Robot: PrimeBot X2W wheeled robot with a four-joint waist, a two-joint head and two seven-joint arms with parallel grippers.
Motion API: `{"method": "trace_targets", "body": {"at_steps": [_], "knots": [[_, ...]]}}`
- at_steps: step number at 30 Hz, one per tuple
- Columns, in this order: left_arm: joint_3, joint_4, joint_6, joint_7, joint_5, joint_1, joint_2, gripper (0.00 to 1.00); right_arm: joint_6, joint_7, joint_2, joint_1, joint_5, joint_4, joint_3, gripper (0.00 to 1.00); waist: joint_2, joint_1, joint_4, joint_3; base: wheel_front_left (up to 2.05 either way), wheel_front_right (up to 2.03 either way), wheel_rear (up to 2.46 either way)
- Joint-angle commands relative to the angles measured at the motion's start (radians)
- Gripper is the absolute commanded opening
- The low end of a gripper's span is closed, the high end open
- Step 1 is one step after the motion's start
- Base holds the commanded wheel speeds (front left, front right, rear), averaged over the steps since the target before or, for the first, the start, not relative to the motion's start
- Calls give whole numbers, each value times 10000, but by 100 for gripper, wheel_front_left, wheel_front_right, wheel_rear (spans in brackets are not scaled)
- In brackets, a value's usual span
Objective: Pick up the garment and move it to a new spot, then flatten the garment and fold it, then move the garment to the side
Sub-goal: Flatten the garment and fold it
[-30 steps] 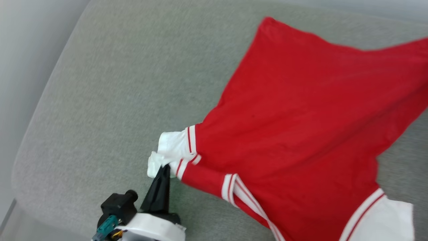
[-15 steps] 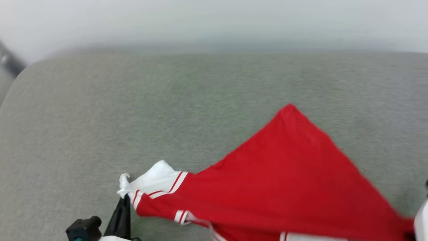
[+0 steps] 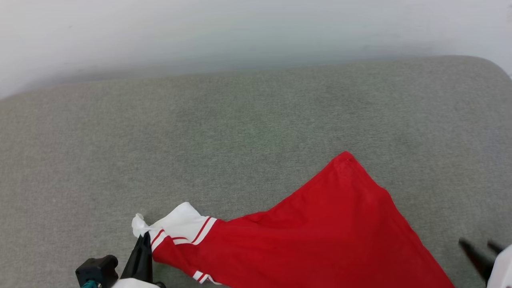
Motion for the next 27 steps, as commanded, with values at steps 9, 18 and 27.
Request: {"method": "trace_targets", "body": {"at_steps": [9,18,27], "knots": [[-450,-411,-79,216,192,-536,-92,0,-7,-2256,229,-2451,-289,954,666,100,-1,1,577,520,0,0,0],[-992,-959,-275,480,422,-1376,-132,0,-7,1086,110,-5065,-466,2287,1926,100,-1,1,1335,1671,0,0,0],[-1318,-708,-508,237,390,-2180,-469,0,-7,3001,323,-6662,-807,3468,2747,100,-1,1,2076,2516,0,0,0]]}}
